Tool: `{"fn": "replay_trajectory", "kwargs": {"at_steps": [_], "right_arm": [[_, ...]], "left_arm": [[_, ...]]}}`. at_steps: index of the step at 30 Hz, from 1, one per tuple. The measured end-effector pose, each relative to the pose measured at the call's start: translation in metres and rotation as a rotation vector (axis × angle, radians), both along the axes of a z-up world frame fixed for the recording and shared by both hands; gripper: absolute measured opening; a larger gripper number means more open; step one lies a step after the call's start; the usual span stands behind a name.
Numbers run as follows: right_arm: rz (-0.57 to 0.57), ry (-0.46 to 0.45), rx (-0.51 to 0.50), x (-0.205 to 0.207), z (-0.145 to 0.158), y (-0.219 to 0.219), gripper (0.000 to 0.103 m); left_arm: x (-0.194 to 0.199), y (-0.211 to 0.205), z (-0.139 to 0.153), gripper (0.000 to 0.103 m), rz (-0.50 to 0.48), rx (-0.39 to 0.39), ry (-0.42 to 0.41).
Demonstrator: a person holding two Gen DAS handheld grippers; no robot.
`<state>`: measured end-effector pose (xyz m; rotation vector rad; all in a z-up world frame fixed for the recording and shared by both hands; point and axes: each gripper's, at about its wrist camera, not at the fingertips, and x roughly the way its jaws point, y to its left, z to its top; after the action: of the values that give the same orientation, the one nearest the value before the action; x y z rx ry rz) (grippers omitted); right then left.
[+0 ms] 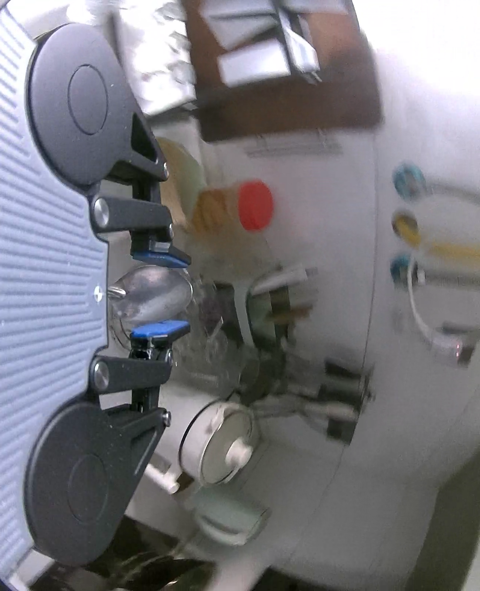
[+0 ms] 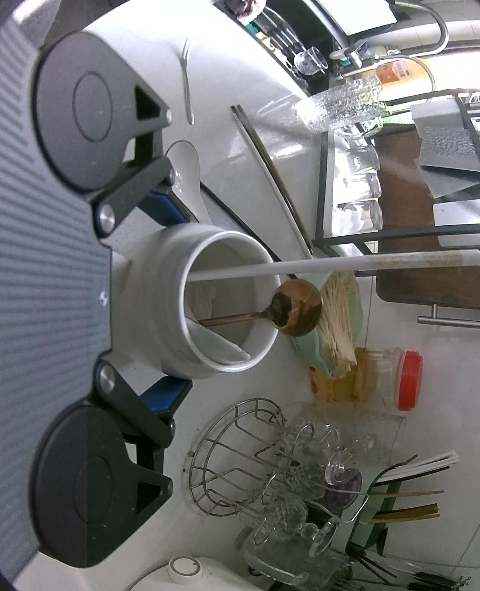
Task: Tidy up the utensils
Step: 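Lift the silver spoon with the left tool and carry it over the mug, then lower the silver spoon into the white mug and open the left tool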
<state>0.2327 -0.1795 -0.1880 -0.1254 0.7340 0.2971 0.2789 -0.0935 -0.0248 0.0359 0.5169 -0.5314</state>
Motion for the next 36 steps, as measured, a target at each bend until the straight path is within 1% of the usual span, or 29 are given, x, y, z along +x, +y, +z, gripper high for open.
{"fn": "replay_trajectory", "kwargs": {"at_steps": [2, 6, 10, 13, 17, 22, 25, 32, 36], "right_arm": [[0.003, -0.001, 0.003, 0.000, 0.000, -0.001, 0.089], [0.002, -0.001, 0.011, 0.000, -0.001, -0.002, 0.089], [0.004, -0.002, 0.011, 0.000, -0.001, -0.001, 0.089], [0.003, -0.006, 0.015, -0.001, -0.001, -0.002, 0.089], [0.001, -0.006, 0.018, -0.001, -0.001, -0.002, 0.089], [0.001, -0.011, 0.021, -0.002, -0.002, -0.002, 0.089], [0.003, -0.013, 0.022, -0.003, -0.002, -0.003, 0.089], [0.002, -0.012, 0.023, -0.002, -0.002, -0.002, 0.090], [-0.002, -0.012, 0.025, -0.001, -0.001, -0.002, 0.090]], "left_arm": [[0.003, -0.012, -0.002, 0.036, -0.036, 0.033, -0.016], [0.012, -0.029, -0.009, 0.036, -0.082, 0.050, -0.012], [0.025, -0.040, -0.023, 0.036, -0.103, 0.048, 0.001], [0.034, -0.041, -0.031, 0.036, -0.107, 0.012, 0.000], [0.044, -0.039, -0.042, 0.036, -0.090, -0.016, 0.034], [0.041, -0.038, -0.052, 0.036, -0.075, 0.025, 0.078], [0.036, -0.032, -0.053, 0.036, -0.072, 0.016, 0.113], [0.022, -0.030, -0.051, 0.036, -0.066, 0.083, 0.186], [0.024, -0.027, -0.048, 0.035, -0.051, 0.110, 0.260]]}}
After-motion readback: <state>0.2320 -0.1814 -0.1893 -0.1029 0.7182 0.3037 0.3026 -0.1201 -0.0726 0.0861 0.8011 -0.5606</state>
